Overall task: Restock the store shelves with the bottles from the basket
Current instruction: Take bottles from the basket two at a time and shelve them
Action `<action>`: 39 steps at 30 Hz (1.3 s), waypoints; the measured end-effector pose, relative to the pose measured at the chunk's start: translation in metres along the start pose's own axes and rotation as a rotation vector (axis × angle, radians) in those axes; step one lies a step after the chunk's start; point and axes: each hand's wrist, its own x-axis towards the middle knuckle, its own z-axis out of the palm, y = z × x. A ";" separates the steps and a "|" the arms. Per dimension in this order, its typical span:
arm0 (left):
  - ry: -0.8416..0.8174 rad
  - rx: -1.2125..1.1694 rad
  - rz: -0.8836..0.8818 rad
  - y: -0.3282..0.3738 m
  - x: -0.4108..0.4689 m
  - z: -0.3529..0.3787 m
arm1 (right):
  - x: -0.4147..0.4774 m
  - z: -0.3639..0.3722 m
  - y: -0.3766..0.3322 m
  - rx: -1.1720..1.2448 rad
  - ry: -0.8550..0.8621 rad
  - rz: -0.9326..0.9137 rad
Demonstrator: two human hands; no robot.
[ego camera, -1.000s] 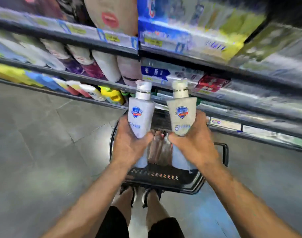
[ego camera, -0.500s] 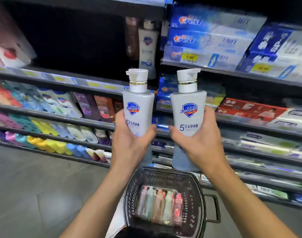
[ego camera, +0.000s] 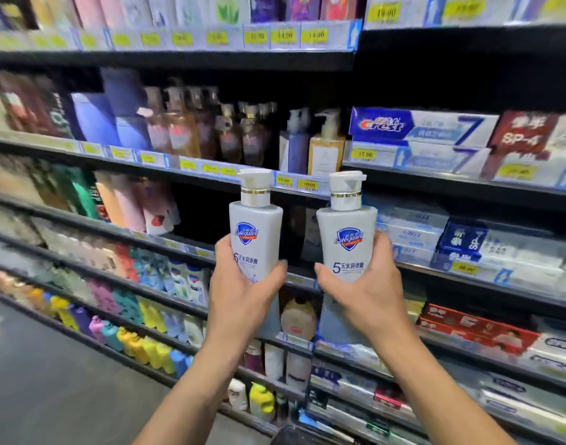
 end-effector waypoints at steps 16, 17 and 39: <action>0.019 -0.005 -0.068 -0.016 0.042 -0.067 | 0.019 0.083 -0.039 0.015 -0.067 -0.073; 0.003 -0.017 -0.076 -0.023 0.051 -0.075 | 0.020 0.094 -0.040 0.006 -0.059 -0.074; -0.621 -0.179 0.053 -0.136 0.216 -0.099 | 0.049 0.218 -0.019 -0.352 0.176 0.060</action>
